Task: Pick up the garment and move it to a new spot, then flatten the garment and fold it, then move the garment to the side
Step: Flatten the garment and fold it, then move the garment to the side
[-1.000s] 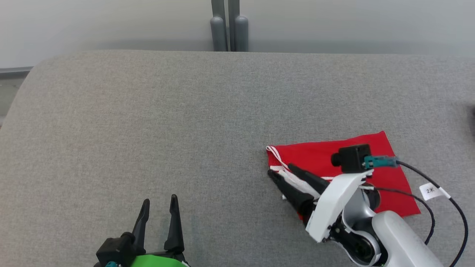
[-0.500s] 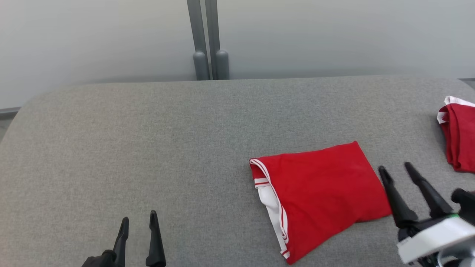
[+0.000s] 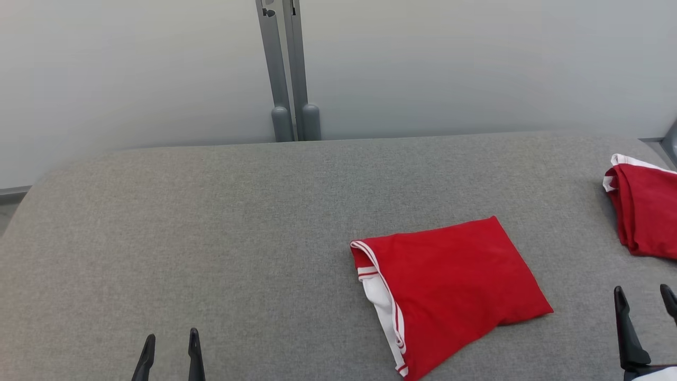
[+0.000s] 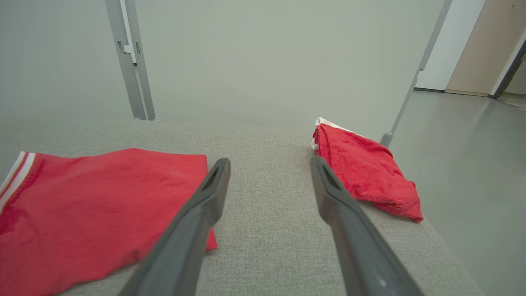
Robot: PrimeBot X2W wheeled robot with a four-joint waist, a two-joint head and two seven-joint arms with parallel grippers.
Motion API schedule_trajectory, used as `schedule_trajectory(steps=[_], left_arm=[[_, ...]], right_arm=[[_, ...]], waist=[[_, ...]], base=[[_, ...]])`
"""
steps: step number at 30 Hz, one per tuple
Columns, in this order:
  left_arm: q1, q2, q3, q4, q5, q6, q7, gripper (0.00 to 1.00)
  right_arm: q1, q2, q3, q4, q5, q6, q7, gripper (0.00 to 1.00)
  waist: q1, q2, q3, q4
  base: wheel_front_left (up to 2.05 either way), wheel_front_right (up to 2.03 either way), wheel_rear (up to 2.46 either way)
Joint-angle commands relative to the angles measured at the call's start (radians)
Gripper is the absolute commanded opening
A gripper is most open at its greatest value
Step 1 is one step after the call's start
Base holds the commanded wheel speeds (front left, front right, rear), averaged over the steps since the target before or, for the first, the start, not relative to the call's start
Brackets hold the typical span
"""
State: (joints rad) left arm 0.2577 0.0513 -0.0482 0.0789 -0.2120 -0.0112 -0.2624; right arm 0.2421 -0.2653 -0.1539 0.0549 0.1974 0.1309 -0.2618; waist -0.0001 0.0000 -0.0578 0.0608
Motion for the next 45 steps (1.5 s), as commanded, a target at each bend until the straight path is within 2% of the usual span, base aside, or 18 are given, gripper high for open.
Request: schedule_trajectory(steps=[1, 8, 12, 15, 17, 19, 22, 24, 28, 30, 35, 39, 40, 41, 44, 45], left_arm=[[0.016, 0.001, 0.008, 0.0, 0.008, -0.009, -0.003, 1.0], [0.013, 0.0, 0.02, 0.007, 0.002, -0.025, -0.003, 1.0], [0.009, 0.0, 0.014, 0.007, -0.007, -0.023, -0.003, 1.0], [0.005, 0.0, 0.003, 0.004, -0.013, -0.015, -0.003, 1.0], [-0.005, 0.0, -0.006, 0.004, -0.012, -0.016, -0.003, 1.0], [-0.019, 0.0, -0.019, 0.005, -0.011, -0.016, -0.003, 1.0], [-0.043, 0.0, -0.04, -0.001, -0.025, -0.008, -0.003, 1.0], [-0.06, 0.0, -0.056, -0.008, -0.035, -0.004, -0.003, 1.0], [-0.086, 0.001, -0.097, -0.004, -0.043, -0.001, -0.003, 1.0], [-0.101, 0.001, -0.105, -0.006, -0.045, 0.006, -0.003, 1.0], [-0.119, 0.001, -0.12, -0.01, -0.051, 0.015, -0.003, 1.0], [-0.125, 0.0, -0.118, -0.015, -0.054, 0.02, -0.003, 1.0], [-0.126, 0.0, -0.116, -0.016, -0.054, 0.022, -0.003, 1.0], [-0.129, 0.0, -0.115, -0.019, -0.055, 0.024, -0.003, 1.0], [-0.13, 0.001, -0.102, -0.03, -0.058, 0.031, -0.003, 1.0], [-0.128, 0.0, -0.1, -0.032, -0.057, 0.031, -0.003, 1.0]], right_arm=[[0.008, 0.006, -0.003, 0.001, -0.01, 0.0, -0.004, 1.0], [-0.011, 0.026, 0.013, 0.006, -0.013, 0.0, -0.004, 1.0], [-0.022, 0.009, 0.032, 0.014, -0.002, 0.0, -0.004, 1.0], [-0.048, -0.001, 0.062, 0.017, 0.039, 0.0, -0.004, 1.0], [-0.073, -0.03, 0.121, 0.048, 0.099, 0.0, -0.003, 1.0], [-0.128, -0.072, 0.175, 0.089, 0.172, 0.0, 0.037, 1.0], [-0.235, -0.126, 0.229, 0.178, 0.243, 0.0, 0.19, 1.0], [-0.313, -0.144, 0.253, 0.244, 0.278, 0.0, 0.298, 1.0], [-0.438, -0.178, 0.355, 0.35, 0.337, 0.0, 0.447, 1.0], [-0.489, -0.199, 0.368, 0.41, 0.348, -0.001, 0.486, 1.0], [-0.558, -0.203, 0.392, 0.536, 0.355, 0.0, 0.529, 1.0], [-0.587, -0.167, 0.419, 0.609, 0.4, 0.0, 0.579, 1.0], [-0.592, -0.152, 0.431, 0.611, 0.428, 0.002, 0.596, 0.42], [-0.6, -0.147, 0.439, 0.609, 0.452, 0.002, 0.596, 0.0], [-0.638, -0.169, 0.464, 0.565, 0.495, 0.001, 0.572, 0.0], [-0.661, -0.197, 0.464, 0.539, 0.505, 0.001, 0.556, 0.0]], waist=[[0.0001, 0.0, -0.003, 0.006], [0.0001, 0.0, -0.007, 0.017], [0.0001, 0.0, -0.006, 0.02], [0.0001, 0.0, 0.001, 0.023], [0.0001, 0.0, 0.01, 0.028], [0.0001, 0.0, 0.022, 0.04], [0.0001, 0.0, 0.053, 0.067], [0.0001, 0.0, 0.087, 0.086], [0.0001, 0.0, 0.138, 0.138], [0.0001, 0.0, 0.159, 0.165], [0.0001, 0.0, 0.188, 0.208], [0.0001, 0.0, 0.2, 0.211], [0.0001, 0.0, 0.203, 0.204], [0.0001, 0.0, 0.205, 0.195], [0.0001, 0.0, 0.21, 0.152], [0.0001, 0.0, 0.212, 0.133]], base=[[0.0, 0.0, 0.0], [0.0, 0.0, 0.0], [0.0, 0.0, 0.0], [0.0, 0.0, 0.0], [0.0, 0.0, 0.0], [0.0, 0.0, 0.0], [0.0, 0.0, 0.0], [0.0, 0.0, 0.0], [0.0, 0.0, 0.0], [0.0, 0.0, 0.0], [0.0, 0.0, 0.0], [0.0, 0.0, 0.0], [0.0, 0.0, 0.0], [0.0, 0.0, 0.0], [0.0, 0.0, 0.0], [0.0, 0.0, 0.0]])
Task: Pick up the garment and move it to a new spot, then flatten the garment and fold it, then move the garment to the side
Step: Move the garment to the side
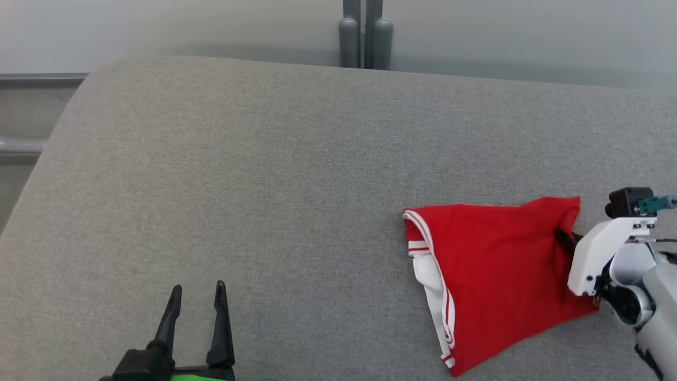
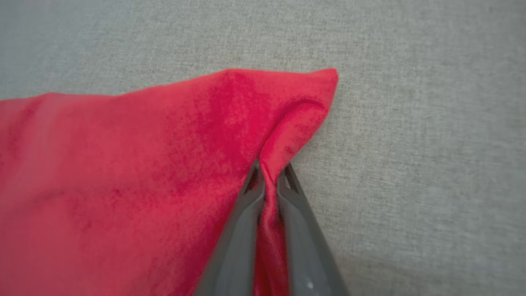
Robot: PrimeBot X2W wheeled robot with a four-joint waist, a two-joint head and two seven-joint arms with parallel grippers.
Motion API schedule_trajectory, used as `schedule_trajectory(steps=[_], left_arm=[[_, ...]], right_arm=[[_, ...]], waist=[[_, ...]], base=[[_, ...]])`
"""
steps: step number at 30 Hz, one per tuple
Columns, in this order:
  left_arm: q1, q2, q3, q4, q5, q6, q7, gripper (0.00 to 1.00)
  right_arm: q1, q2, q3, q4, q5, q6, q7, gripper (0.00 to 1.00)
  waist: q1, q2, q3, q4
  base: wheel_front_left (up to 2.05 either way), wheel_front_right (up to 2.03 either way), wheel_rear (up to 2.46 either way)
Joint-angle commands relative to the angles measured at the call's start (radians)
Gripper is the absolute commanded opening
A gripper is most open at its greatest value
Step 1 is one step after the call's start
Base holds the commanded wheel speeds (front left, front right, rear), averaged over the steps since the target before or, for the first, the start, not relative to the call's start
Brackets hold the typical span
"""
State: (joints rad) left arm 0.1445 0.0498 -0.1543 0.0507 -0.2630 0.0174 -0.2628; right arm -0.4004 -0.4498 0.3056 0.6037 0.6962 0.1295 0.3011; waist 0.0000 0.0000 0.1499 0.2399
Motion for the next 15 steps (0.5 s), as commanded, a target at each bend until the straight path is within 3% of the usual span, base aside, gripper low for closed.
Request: schedule_trajectory(steps=[1, 8, 12, 15], left_arm=[[-0.016, 0.002, 0.005, -0.005, -0.004, 0.001, -0.002, 1.0], [-0.053, 0.002, 0.017, -0.02, 0.01, -0.012, -0.002, 1.0], [-0.09, 0.002, 0.007, -0.009, 0.018, -0.028, -0.002, 1.0], [-0.106, 0.002, 0.009, -0.003, 0.023, -0.035, -0.002, 1.0]], right_arm=[[-0.037, -0.036, 0.004, -0.035, 0.018, 0.001, -0.018, 0.0], [-0.138, -0.241, -0.041, -0.23, 0.061, 0.001, 0.029, 0.0], [-0.179, -0.319, -0.127, -0.219, 0.049, 0.001, 0.06, 0.0], [-0.212, -0.335, -0.181, -0.196, 0.035, 0.001, 0.063, 0.0]], waist=[[0.0, 0.0, 0.007, -0.062], [0.0, 0.0, 0.049, -0.19], [0.0, 0.0, 0.076, -0.214], [0.0, 0.0, 0.092, -0.219]], base=[[0.0, 0.0, 0.0], [0.0, 0.0, 0.0], [0.0, 0.0, 0.0], [0.0, 0.0, 0.0]])
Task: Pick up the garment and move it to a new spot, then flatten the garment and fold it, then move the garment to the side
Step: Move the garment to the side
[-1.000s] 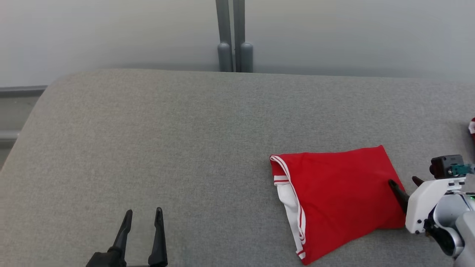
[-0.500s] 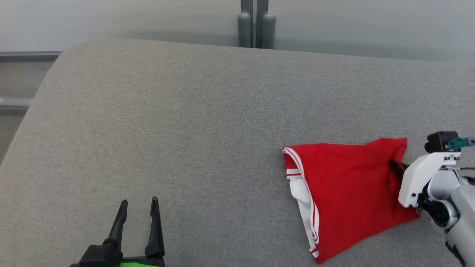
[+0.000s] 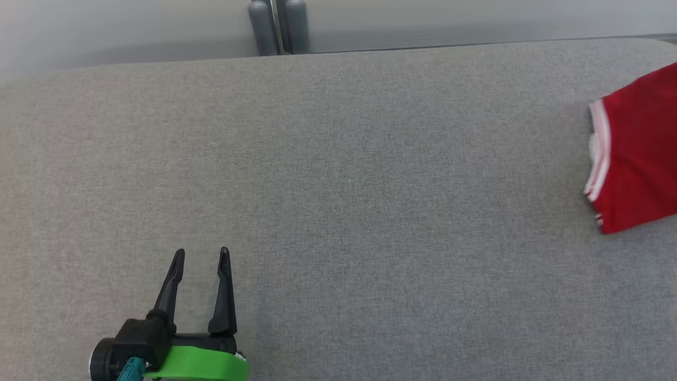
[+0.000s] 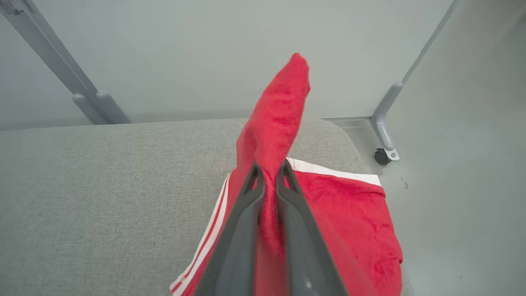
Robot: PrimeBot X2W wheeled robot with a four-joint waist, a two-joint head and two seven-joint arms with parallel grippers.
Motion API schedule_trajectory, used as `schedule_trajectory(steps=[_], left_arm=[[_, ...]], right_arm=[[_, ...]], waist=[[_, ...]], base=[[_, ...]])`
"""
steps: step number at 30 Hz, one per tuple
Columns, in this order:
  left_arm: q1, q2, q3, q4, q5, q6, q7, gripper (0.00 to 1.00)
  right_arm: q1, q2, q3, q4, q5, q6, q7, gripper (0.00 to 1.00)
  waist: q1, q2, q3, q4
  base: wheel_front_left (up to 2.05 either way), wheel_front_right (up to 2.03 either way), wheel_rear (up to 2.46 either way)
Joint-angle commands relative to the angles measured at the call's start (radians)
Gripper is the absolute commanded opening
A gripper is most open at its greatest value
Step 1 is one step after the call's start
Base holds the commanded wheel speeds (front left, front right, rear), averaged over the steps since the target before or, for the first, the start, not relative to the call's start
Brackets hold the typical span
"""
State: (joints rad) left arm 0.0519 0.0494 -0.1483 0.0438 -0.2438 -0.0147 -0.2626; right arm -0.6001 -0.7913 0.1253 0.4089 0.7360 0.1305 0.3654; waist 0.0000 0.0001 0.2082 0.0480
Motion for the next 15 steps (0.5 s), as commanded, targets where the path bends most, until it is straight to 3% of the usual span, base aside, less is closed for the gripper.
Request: schedule_trajectory(steps=[1, 12, 13, 14, 15], left_arm=[[-0.012, 0.003, 0.002, 0.011, 0.001, -0.007, -0.003, 1.0], [-0.011, 0.003, 0.013, 0.017, 0.009, -0.007, -0.003, 1.0], [-0.003, 0.003, 0.017, 0.017, 0.011, -0.005, -0.003, 1.0], [0.001, 0.003, 0.019, 0.02, 0.012, -0.006, -0.003, 1.0], [0.004, 0.003, 0.025, 0.02, 0.012, -0.006, -0.003, 1.0]], right_arm=[[-0.02, 0.005, -0.012, 0.007, -0.016, 0.0, -0.002, 0.0], [-0.07, -0.009, -0.099, 0.11, -0.076, 0.0, -0.02, 0.0], [-0.075, -0.02, -0.115, 0.125, -0.093, 0.0, -0.029, 0.16], [-0.077, -0.031, -0.126, 0.137, -0.113, 0.0, -0.036, 0.93], [-0.079, -0.037, -0.143, 0.16, -0.134, 0.0, -0.042, 1.0]], waist=[[0.0, -0.0001, 0.037, -0.027], [0.0, -0.0001, 0.074, -0.01], [0.0, -0.0001, 0.076, -0.015], [0.0, -0.0001, 0.076, -0.019], [0.0, -0.0001, 0.075, -0.026]], base=[[0.0, 0.0, 0.0], [0.0, 0.0, 0.0], [0.0, 0.0, 0.0], [0.0, 0.0, 0.0], [0.0, 0.0, 0.0]])
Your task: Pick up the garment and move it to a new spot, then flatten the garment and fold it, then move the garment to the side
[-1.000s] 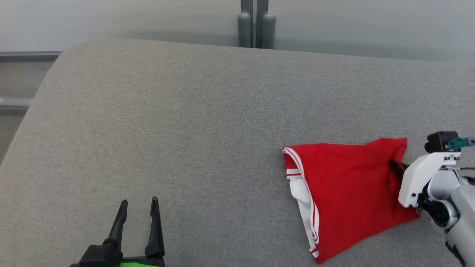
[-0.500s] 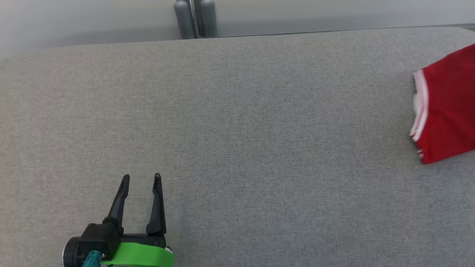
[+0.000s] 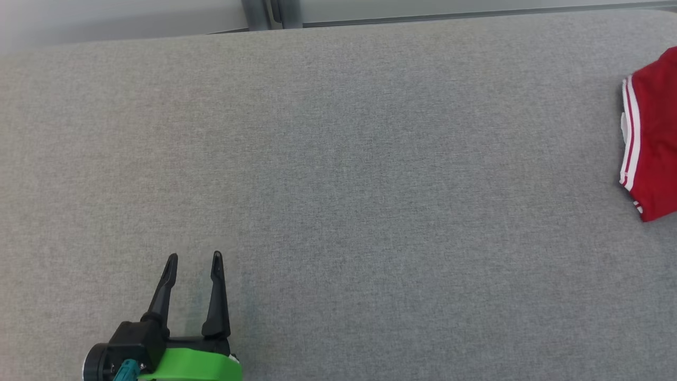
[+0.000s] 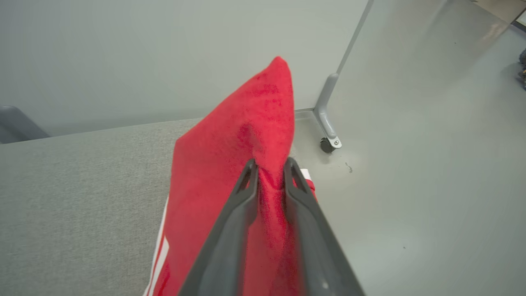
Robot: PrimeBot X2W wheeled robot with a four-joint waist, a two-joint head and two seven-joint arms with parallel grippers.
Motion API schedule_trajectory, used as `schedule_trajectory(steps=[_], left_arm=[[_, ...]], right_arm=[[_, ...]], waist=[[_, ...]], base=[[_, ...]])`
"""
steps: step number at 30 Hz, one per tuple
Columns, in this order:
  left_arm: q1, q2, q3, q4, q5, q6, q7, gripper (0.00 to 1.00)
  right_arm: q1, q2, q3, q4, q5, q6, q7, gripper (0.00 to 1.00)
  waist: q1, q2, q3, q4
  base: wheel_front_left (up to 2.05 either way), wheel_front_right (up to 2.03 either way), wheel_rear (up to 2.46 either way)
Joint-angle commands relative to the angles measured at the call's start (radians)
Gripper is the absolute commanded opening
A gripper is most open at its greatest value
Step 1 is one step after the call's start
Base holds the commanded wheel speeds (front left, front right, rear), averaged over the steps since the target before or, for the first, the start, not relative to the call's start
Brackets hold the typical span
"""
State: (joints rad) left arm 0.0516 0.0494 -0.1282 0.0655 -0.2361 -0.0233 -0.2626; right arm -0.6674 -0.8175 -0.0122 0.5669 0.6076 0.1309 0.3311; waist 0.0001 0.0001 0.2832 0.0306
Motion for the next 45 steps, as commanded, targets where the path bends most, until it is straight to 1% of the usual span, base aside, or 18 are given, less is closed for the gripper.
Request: schedule_trajectory(steps=[1, 3, 6, 10, 13, 15, 17, 19, 20, 23, 26, 29, 33, 35, 40, 42, 43, 45], left_arm=[[0.007, 0.003, 0.008, -0.003, 0.005, 0.002, -0.003, 1.0], [0.006, 0.003, 0.012, -0.007, 0.008, 0.002, -0.003, 1.0], [-0.001, 0.003, 0.019, -0.017, 0.008, -0.003, -0.003, 1.0], [0.004, 0.003, 0.028, -0.019, -0.003, -0.002, -0.003, 1.0], [0.028, 0.003, 0.042, -0.013, -0.021, 0.015, -0.003, 1.0], [0.053, 0.003, 0.059, -0.006, -0.033, 0.031, -0.003, 1.0], [0.076, 0.002, 0.071, -0.005, -0.04, 0.036, -0.003, 1.0], [0.1, 0.003, 0.094, -0.016, -0.041, 0.044, -0.003, 1.0], [0.113, 0.003, 0.101, -0.016, -0.044, 0.043, -0.003, 1.0], [0.143, 0.003, 0.122, -0.015, -0.026, 0.052, -0.003, 1.0], [0.146, 0.002, 0.127, -0.006, -0.014, 0.04, -0.003, 1.0], [0.134, 0.003, 0.143, 0.009, -0.015, 0.028, -0.003, 1.0], [0.133, 0.003, 0.162, 0.045, -0.027, 0.019, -0.003, 1.0], [0.13, 0.003, 0.161, 0.065, -0.035, 0.017, -0.003, 1.0], [0.118, 0.003, 0.153, 0.091, -0.036, 0.009, -0.003, 1.0], [0.113, 0.003, 0.146, 0.098, -0.048, -0.005, -0.003, 1.0], [0.126, 0.0, 0.146, 0.101, -0.04, -0.005, 0.0, 0.0], [0.129, -0.003, 0.145, 0.115, -0.043, -0.006, 0.004, 0.0]], right_arm=[[-0.012, -0.016, -0.012, 0.012, -0.027, 0.0, -0.014, 1.0], [-0.013, -0.028, -0.032, 0.031, -0.084, 0.0, -0.04, 1.0], [-0.002, -0.035, -0.049, 0.012, -0.137, 0.0, -0.094, 1.0], [0.053, -0.005, -0.056, -0.059, -0.126, 0.0, -0.183, 1.0], [0.127, 0.024, -0.067, -0.136, -0.145, 0.0, -0.294, 1.0], [0.203, 0.079, -0.081, -0.183, -0.161, 0.0, -0.376, 1.0], [0.282, 0.135, -0.089, -0.228, -0.183, 0.0, -0.443, 1.0], [0.388, 0.213, -0.11, -0.282, -0.226, 0.0, -0.508, 1.0], [0.433, 0.246, -0.114, -0.302, -0.249, 0.0, -0.523, 1.0], [0.57, 0.388, -0.127, -0.36, -0.315, 0.0, -0.566, 1.0], [0.658, 0.495, -0.128, -0.403, -0.383, 0.0, -0.583, 1.0], [0.719, 0.579, -0.103, -0.417, -0.433, 0.0, -0.594, 1.0], [0.765, 0.653, -0.065, -0.434, -0.483, -0.001, -0.596, 1.0], [0.788, 0.674, -0.049, -0.427, -0.491, -0.001, -0.596, 1.0], [0.811, 0.71, -0.063, -0.429, -0.507, 0.0, -0.596, 1.0], [0.814, 0.72, -0.071, -0.436, -0.515, 0.0, -0.597, 1.0], [0.805, 0.722, -0.071, -0.433, -0.506, 0.0, -0.593, 0.0], [0.805, 0.728, -0.072, -0.418, -0.502, 0.0, -0.591, 0.0]], waist=[[-0.0001, -0.0001, -0.001, -0.013], [-0.0001, -0.0001, -0.009, -0.028], [-0.0001, -0.0001, -0.024, -0.043], [-0.0001, -0.0001, -0.064, -0.05], [-0.0001, -0.0001, -0.114, -0.044], [-0.0001, -0.0001, -0.157, -0.04], [-0.0001, -0.0001, -0.197, -0.037], [-0.0001, -0.0001, -0.237, -0.033], [-0.0001, -0.0001, -0.249, -0.031], [-0.0001, -0.0001, -0.284, -0.031], [-0.0001, -0.0001, -0.293, -0.031], [-0.0001, -0.0001, -0.294, -0.032], [-0.0001, -0.0001, -0.299, -0.029], [-0.0001, -0.0001, -0.302, -0.022], [-0.0001, -0.0001, -0.304, -0.006], [-0.0001, -0.0001, -0.303, -0.001], [-0.0001, -0.0001, -0.304, -0.002], [-0.0001, -0.0001, -0.303, -0.001]], base=[[0.0, 0.0, 0.0], [0.0, 0.0, 0.0], [0.0, 0.0, 0.0], [0.0, 0.0, 0.0], [0.0, 0.0, 0.0], [0.0, 0.0, 0.0], [0.0, 0.0, 0.0], [0.0, 0.0, 0.0], [0.0, 0.0, 0.0], [0.0, 0.0, 0.0], [0.0, 0.0, 0.0], [0.0, 0.0, 0.0], [0.0, 0.0, 0.0], [0.0, 0.0, 0.0], [0.0, 0.0, 0.0], [0.0, 0.0, 0.0], [0.0, 0.0, 0.0], [0.0, 0.0, 0.0]])
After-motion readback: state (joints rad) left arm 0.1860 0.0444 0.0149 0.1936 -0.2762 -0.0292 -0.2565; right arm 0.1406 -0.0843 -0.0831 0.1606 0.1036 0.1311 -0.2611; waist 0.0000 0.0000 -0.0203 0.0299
